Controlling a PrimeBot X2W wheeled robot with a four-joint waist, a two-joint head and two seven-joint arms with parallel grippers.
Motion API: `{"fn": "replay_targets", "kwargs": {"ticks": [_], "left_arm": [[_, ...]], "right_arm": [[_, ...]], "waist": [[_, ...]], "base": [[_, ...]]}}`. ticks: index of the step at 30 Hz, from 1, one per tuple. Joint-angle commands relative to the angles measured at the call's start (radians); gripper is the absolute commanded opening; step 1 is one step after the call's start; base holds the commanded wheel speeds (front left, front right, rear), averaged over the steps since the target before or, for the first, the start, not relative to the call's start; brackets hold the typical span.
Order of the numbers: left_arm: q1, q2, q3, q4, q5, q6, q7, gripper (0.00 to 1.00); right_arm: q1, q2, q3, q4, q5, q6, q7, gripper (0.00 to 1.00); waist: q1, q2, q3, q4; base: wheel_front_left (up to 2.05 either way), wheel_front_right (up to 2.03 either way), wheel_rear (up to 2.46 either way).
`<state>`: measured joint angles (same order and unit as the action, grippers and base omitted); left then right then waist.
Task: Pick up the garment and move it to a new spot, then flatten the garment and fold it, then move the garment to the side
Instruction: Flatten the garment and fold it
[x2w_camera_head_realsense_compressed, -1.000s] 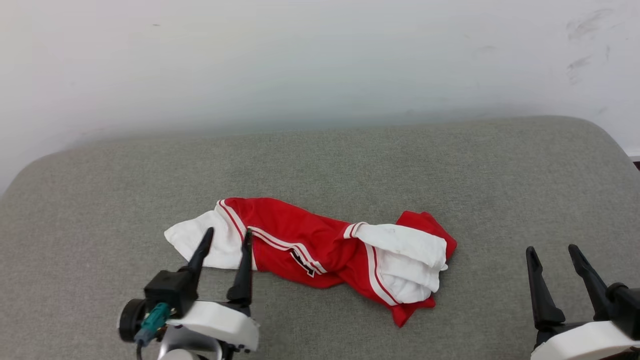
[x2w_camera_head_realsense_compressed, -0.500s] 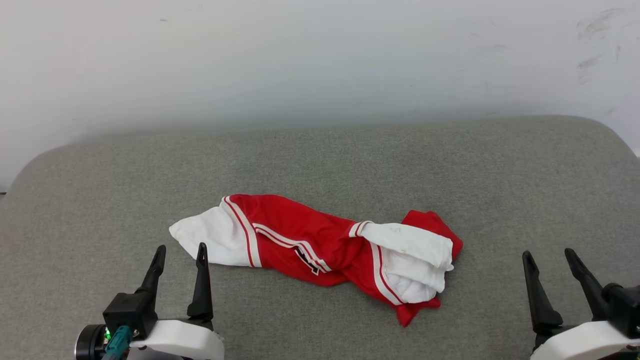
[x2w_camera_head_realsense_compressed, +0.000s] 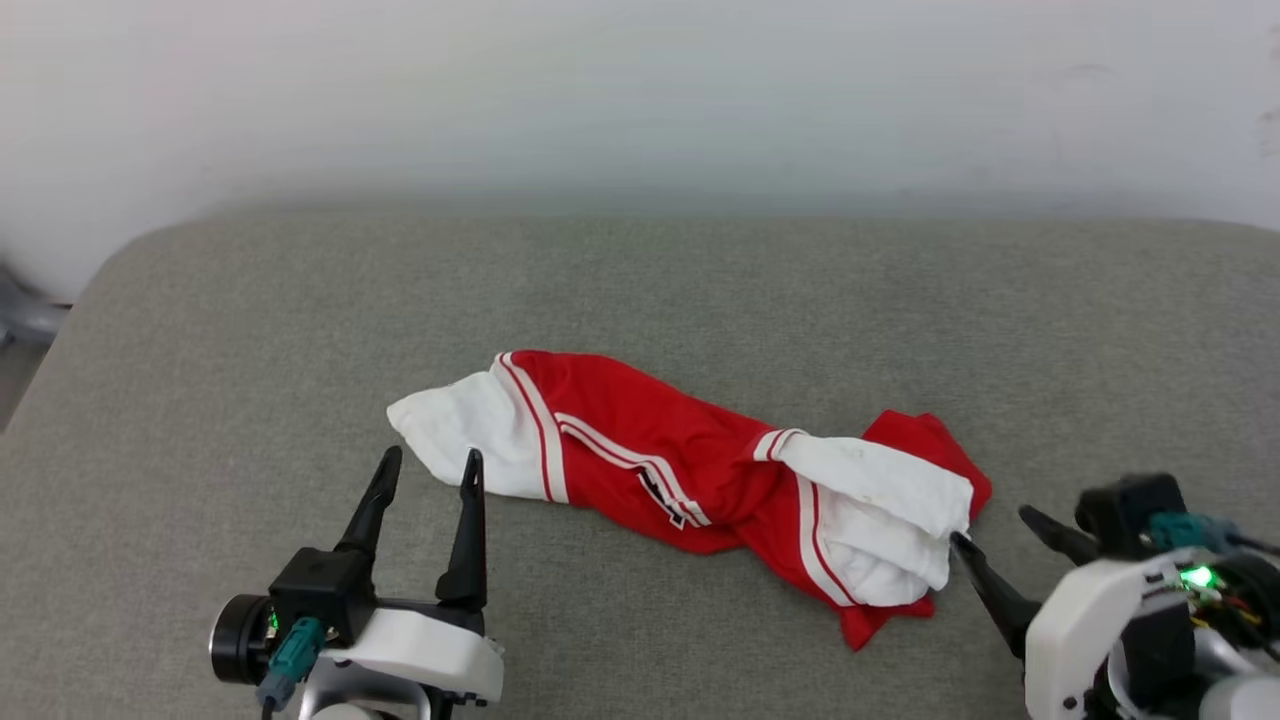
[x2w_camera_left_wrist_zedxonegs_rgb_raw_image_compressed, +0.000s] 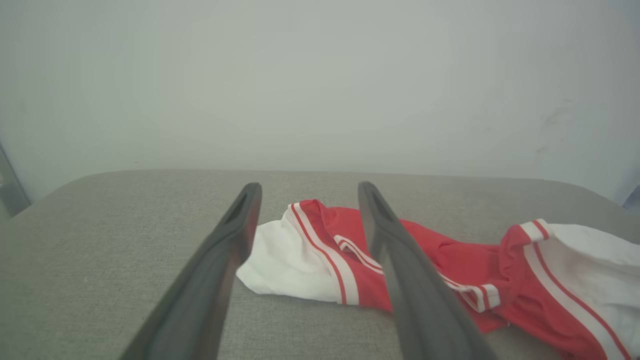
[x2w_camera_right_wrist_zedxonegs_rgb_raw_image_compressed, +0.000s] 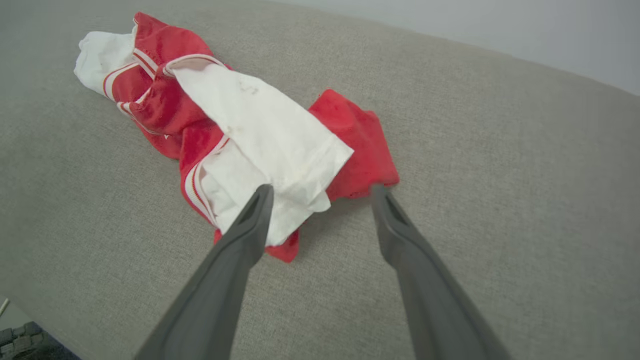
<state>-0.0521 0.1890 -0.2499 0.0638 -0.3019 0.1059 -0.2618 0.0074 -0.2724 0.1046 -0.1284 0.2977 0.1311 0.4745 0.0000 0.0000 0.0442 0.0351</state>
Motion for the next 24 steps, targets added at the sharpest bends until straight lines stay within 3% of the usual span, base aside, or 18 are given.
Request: {"fn": "replay_targets", "kwargs": {"ticks": [1,6,12,13,14,15,24], "left_arm": [[-0.019,-0.003,-0.004,-0.002,0.004,-0.006,-0.005,1.00],[-0.045,-0.026,-0.017,0.006,0.009,-0.016,-0.004,1.00],[-0.062,-0.051,-0.015,0.016,0.018,-0.026,-0.004,1.00],[-0.064,-0.054,-0.014,0.017,0.018,-0.028,-0.004,1.00],[-0.067,-0.057,-0.012,0.018,0.020,-0.029,-0.004,1.00],[-0.068,-0.060,-0.010,0.019,0.022,-0.032,-0.004,1.00],[-0.056,-0.075,0.016,0.026,0.034,-0.041,-0.004,1.00]], "right_arm": [[-0.037,-0.032,0.027,0.007,0.017,-0.001,0.020,1.00],[-0.156,-0.139,0.165,0.061,0.066,-0.001,0.102,1.00],[-0.258,-0.206,0.273,0.149,0.111,-0.001,0.135,1.00],[-0.269,-0.212,0.280,0.162,0.113,-0.001,0.133,0.95],[-0.280,-0.216,0.285,0.174,0.119,-0.001,0.128,0.36],[-0.291,-0.217,0.287,0.180,0.125,-0.001,0.118,0.00],[-0.362,-0.256,0.232,0.173,0.120,-0.001,0.070,0.00]], "waist": [[0.0000,0.0000,0.021,0.018],[0.0000,0.0000,0.059,0.048],[0.0000,0.0000,0.090,0.075],[0.0000,0.0000,0.094,0.078],[0.0000,0.0000,0.096,0.080],[0.0000,0.0000,0.098,0.081],[0.0000,0.0000,0.089,0.047]], "base": [[0.00,0.00,0.00],[0.00,0.00,0.00],[0.00,0.00,0.00],[0.00,0.00,0.00],[0.00,0.00,0.00],[0.00,0.00,0.00],[0.00,0.00,0.00]]}}
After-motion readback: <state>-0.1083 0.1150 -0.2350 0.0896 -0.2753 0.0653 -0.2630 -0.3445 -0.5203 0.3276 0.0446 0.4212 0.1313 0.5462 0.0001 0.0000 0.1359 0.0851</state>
